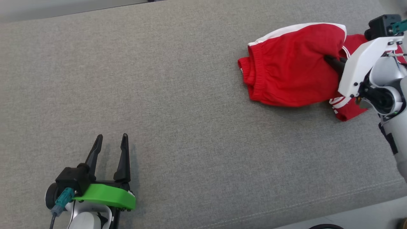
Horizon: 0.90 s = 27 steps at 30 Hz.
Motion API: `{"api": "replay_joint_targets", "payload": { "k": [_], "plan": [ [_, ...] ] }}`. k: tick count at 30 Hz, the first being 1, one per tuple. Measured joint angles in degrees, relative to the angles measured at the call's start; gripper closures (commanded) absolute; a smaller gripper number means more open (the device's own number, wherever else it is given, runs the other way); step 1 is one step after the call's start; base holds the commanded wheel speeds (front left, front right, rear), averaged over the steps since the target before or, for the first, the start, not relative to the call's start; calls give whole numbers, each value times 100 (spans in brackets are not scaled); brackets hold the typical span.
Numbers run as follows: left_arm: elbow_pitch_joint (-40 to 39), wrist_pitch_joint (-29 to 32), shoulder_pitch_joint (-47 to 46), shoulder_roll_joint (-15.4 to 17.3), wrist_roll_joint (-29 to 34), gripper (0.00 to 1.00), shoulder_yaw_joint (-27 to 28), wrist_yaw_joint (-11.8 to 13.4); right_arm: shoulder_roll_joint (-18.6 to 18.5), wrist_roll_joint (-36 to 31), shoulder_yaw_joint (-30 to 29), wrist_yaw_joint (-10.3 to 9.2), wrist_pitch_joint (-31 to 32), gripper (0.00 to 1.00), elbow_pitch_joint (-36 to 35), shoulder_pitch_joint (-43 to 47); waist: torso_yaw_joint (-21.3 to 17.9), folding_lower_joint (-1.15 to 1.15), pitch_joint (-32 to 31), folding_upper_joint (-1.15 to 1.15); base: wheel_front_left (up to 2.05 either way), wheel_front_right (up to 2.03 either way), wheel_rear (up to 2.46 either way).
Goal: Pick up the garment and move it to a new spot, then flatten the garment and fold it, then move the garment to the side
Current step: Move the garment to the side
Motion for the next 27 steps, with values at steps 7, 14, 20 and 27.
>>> {"api": "replay_joint_targets", "payload": {
  "k": [7, 14, 20, 27],
  "plan": [
    [29, 0, -179, 20, -44, 0, -68, 0, -557, -313, -482, 0, 1109, 100, -571, -71, -135, 0, 290, 0, 0, 0, 0],
    [119, 0, -355, 40, -136, 0, -109, 0, -943, -965, -1057, 2, 1894, 100, -824, 62, 118, 0, 505, 0, 0, 0, 0],
    [203, 0, -439, 21, -182, 0, -202, 0, -1202, -1691, -1235, 2, 1893, 100, -833, 286, 349, 0, 642, 0, 0, 0, 0],
    [254, 0, -501, 18, -200, 0, -266, 0, -1433, -2468, -1567, 3, 1813, 100, -742, 443, 530, 0, 766, 0, 0, 0, 0]
  ]
}}
